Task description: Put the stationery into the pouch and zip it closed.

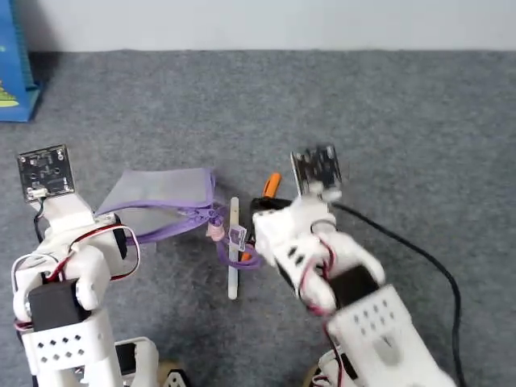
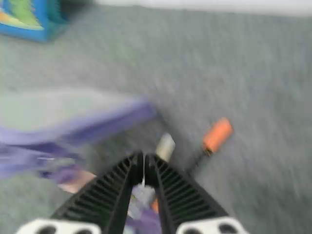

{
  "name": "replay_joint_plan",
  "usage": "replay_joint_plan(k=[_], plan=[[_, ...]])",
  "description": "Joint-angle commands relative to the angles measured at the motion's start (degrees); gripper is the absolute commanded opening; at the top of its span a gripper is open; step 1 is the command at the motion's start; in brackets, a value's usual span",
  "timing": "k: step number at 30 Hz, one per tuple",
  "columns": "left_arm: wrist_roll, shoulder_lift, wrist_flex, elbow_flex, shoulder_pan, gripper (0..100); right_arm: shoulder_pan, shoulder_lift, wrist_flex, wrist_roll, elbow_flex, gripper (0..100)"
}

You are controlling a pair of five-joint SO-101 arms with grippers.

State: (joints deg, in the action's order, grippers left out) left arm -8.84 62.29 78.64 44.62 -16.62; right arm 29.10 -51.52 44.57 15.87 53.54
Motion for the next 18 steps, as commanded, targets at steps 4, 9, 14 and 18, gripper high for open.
replay_joint_plan(k=[4, 9, 14, 18], plan=[[-0.62, 0.26, -0.88, -1.27, -0.35, 1, -2.24, 21.32, 0.13, 1.67, -11.25, 17.3], [-0.53, 0.26, -0.88, -1.27, -0.35, 1, -2.24, 34.59, -0.22, 1.85, -19.69, 17.3], [-0.44, 0.26, -0.88, -1.27, -0.44, 1, -3.47, 47.52, -0.22, 1.85, -29.89, 17.3], [-0.44, 0.26, -0.79, -1.27, -0.53, 1, -5.32, 57.71, 0.31, 1.85, -38.07, 17.3]])
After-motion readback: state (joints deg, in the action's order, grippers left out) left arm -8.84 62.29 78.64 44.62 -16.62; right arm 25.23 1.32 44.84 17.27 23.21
